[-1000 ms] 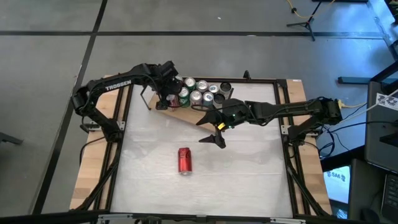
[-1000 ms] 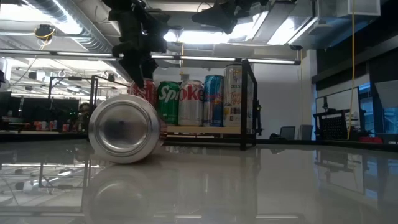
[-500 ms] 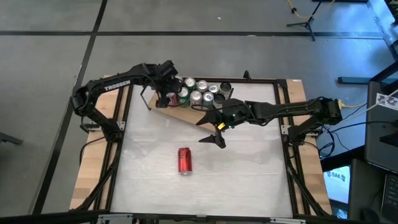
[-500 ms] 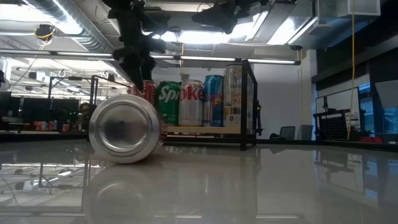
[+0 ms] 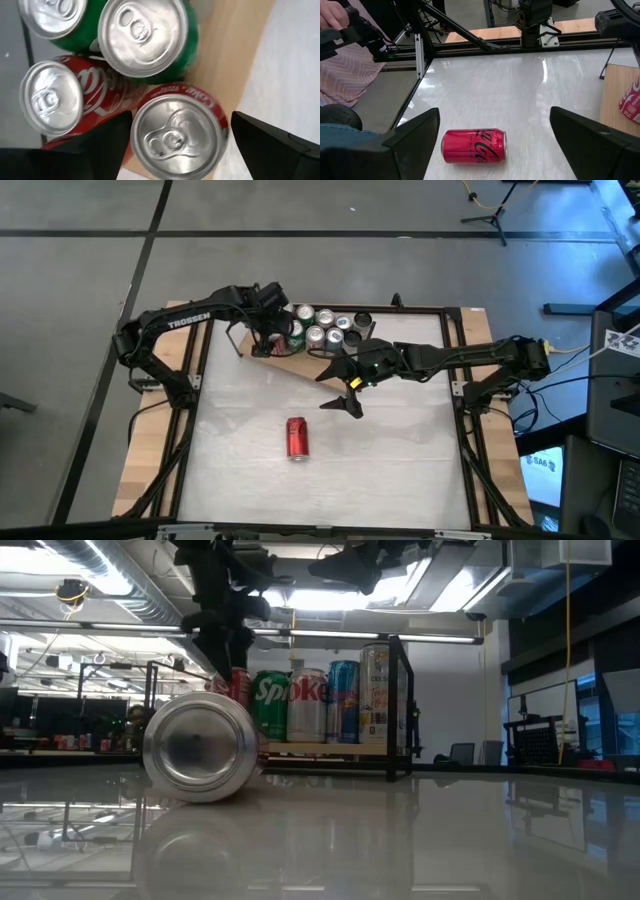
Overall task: Place canned beverage on shelf
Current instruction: Put the red white soda can on the shelf aligned with other red white soda can
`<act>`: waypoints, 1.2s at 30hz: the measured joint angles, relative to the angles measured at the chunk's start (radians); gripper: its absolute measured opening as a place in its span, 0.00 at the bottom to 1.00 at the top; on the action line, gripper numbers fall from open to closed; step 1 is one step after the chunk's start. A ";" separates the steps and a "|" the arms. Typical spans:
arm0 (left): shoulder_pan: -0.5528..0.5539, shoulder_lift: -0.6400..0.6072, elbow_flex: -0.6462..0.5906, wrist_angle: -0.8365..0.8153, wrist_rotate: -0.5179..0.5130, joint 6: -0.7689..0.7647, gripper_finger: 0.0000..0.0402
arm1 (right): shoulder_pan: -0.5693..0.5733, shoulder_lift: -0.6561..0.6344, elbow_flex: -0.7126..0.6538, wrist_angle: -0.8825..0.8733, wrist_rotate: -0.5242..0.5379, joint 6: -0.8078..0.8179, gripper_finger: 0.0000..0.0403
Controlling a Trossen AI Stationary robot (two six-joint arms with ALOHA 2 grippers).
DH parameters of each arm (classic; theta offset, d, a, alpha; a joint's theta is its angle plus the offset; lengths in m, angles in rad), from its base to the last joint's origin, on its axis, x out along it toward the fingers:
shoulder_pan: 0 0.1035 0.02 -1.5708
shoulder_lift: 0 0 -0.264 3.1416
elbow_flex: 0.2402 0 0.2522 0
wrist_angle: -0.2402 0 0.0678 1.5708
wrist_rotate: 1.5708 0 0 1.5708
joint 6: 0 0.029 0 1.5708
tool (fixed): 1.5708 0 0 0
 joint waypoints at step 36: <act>-0.159 -0.340 -0.026 -0.193 -0.058 -0.755 0.79 | 0.000 0.000 0.000 0.001 0.000 0.000 0.92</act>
